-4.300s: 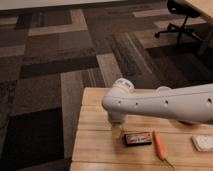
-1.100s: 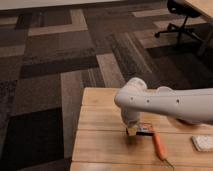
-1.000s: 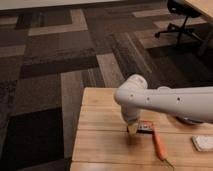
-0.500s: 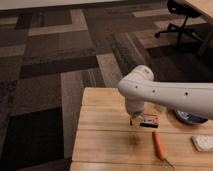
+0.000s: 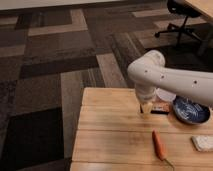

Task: Place the eraser in the ceramic cup

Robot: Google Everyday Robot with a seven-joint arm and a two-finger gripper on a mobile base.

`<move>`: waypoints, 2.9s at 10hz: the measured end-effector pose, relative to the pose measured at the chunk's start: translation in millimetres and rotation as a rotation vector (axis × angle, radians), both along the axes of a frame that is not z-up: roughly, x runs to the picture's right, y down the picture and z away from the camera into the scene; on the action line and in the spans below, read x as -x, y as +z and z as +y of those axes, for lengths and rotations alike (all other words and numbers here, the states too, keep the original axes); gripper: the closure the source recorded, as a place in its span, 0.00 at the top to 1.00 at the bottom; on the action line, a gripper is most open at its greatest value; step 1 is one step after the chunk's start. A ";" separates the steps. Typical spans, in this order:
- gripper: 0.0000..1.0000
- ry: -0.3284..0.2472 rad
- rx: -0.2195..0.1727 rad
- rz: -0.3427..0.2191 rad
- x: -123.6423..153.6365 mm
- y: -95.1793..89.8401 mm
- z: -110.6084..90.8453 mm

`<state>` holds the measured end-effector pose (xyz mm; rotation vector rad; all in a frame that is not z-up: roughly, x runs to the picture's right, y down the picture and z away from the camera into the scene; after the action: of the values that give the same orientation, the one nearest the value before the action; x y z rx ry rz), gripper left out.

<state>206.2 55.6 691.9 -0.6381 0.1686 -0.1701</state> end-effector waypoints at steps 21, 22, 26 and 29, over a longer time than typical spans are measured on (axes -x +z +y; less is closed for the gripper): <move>0.00 0.045 0.007 -0.028 -78.0 65.0 -44.9; 0.00 0.055 0.016 -0.027 -79.0 66.4 -40.6; 0.09 0.064 0.025 -0.029 -79.6 68.9 -36.6; 0.52 0.064 0.025 -0.028 -79.8 68.8 -36.5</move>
<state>286.0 19.1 760.7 -0.6643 0.1186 -0.1197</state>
